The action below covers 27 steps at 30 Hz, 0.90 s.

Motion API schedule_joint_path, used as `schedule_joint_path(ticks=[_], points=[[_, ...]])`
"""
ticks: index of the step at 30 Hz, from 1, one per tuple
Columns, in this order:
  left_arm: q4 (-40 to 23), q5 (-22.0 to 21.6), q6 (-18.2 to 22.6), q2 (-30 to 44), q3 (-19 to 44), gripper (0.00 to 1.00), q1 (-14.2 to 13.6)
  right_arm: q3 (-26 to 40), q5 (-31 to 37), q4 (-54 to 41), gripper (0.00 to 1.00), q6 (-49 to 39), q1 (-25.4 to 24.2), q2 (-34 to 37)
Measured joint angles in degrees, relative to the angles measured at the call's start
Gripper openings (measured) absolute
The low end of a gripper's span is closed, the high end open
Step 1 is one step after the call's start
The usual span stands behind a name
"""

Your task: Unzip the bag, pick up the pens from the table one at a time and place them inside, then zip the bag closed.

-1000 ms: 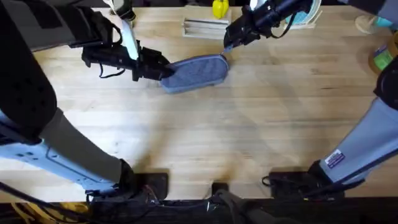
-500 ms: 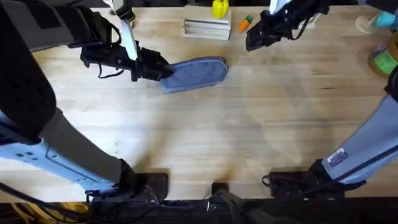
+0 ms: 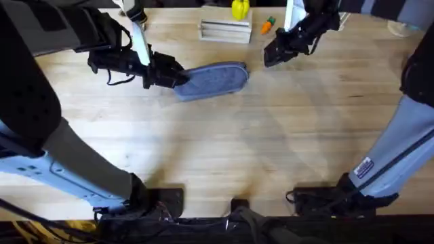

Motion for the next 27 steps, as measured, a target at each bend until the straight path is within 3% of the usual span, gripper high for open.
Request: schedule_joint_path(ticks=[6, 7, 13, 15, 26, 27], points=[[0.0, 0.0, 0.0, 0.0, 0.0, 0.042, 0.0, 0.3, -1.1, -0.3, 0.044, 0.0, 0.0, -0.7], [0.0, 0.0, 0.0, 0.0, 0.0, 0.042, 0.0, 0.8, -1.3, -0.4, 0.126, 0.0, 0.0, -1.1], [0.0, 0.0, 0.0, 0.0, 0.0, 0.042, 0.0, 5.3, -1.8, -0.4, 0.953, -0.6, 0.0, -5.5], [0.0, 0.0, 0.0, 0.0, 0.0, 0.042, 0.0, 6.7, -1.9, -0.4, 0.994, -0.7, 0.0, -7.5], [0.0, 0.0, 0.0, 0.0, 0.0, 0.048, 0.0, 7.9, -1.9, -0.5, 0.996, -3.7, 0.0, -11.8], [0.1, 0.0, 0.1, 0.0, 0.0, 0.142, 0.0, 7.9, -1.9, -0.5, 0.996, -4.0, 0.0, -11.8]])
